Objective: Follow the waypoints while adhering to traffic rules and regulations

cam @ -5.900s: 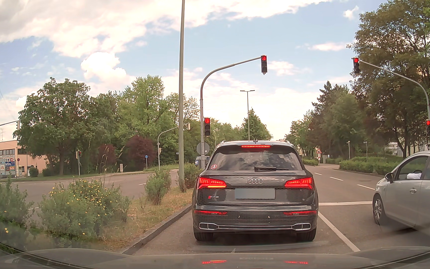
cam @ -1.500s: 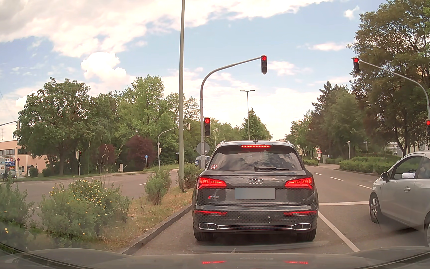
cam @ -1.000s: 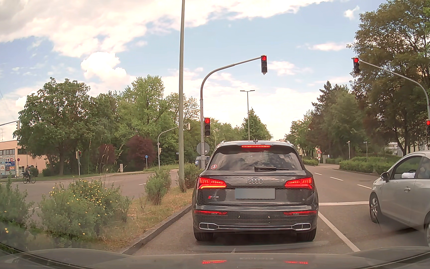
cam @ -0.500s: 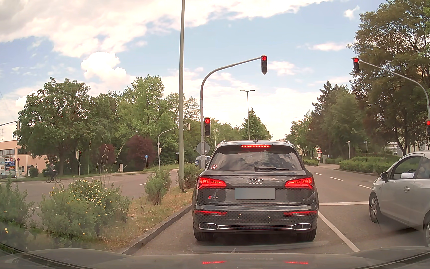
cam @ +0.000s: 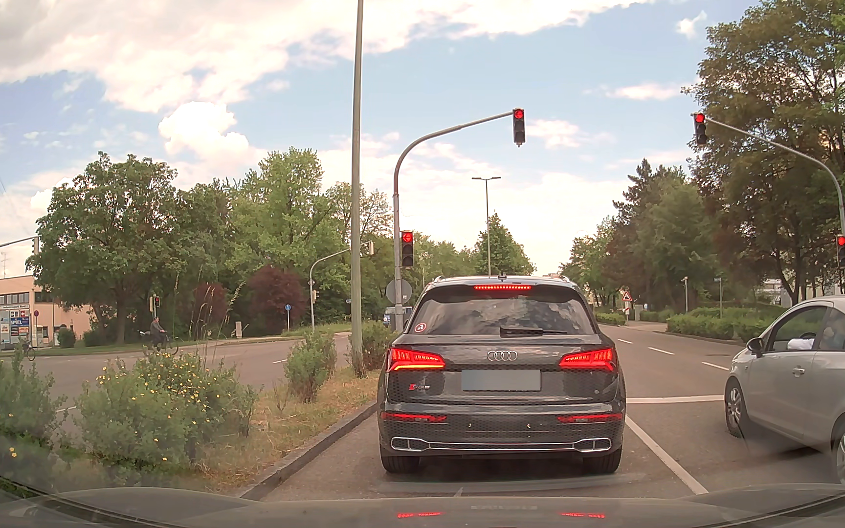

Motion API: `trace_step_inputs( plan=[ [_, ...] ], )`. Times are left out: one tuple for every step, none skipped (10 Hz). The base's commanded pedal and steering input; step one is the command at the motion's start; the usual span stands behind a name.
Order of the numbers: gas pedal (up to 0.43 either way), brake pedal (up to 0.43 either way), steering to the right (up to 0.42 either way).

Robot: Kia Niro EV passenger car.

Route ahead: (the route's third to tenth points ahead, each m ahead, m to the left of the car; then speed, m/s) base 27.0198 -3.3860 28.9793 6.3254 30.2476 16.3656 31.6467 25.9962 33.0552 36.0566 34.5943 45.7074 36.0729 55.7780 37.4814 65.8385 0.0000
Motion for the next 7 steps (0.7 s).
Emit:
trace_step_inputs(
  plan=[
    [0.000, 0.470, 0.010],
    [0.000, 0.463, 0.009],
    [0.000, 0.463, 0.009],
    [0.000, 0.470, 0.010],
    [0.000, 0.463, 0.010],
    [0.000, 0.470, 0.010],
    [0.000, 0.470, 0.010]
  ],
)
